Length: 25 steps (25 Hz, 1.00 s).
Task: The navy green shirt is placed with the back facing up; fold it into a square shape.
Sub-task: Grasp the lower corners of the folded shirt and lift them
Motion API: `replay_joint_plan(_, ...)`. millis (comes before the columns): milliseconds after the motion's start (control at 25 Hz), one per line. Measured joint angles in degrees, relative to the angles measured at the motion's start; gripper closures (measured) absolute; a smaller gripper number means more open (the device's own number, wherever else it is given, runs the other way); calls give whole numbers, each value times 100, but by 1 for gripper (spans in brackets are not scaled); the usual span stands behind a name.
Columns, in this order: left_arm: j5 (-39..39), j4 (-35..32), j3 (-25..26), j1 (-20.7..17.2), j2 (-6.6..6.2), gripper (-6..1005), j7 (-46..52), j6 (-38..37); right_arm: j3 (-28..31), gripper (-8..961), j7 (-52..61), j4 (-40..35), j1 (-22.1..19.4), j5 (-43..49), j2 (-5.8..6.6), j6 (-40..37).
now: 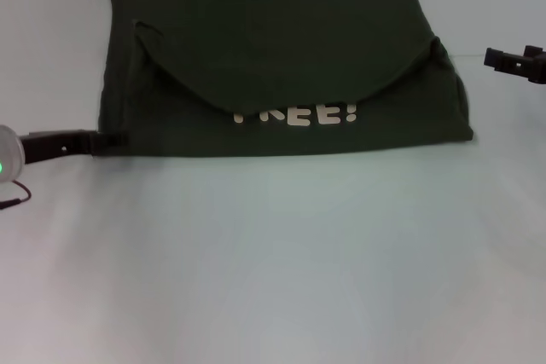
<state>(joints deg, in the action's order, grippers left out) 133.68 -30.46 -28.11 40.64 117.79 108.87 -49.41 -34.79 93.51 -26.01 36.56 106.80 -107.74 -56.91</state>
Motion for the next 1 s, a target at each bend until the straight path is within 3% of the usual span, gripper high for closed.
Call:
replay_joint_plan(360, -23, 101, -58, 6, 80, 138, -594, 132, -11, 44, -53, -1, 7, 43, -18, 5)
replay_joint_plan(1000, -18, 327, -186, 114, 123, 139, -605, 590, -19, 45, -29, -44, 53, 315, -44, 5)
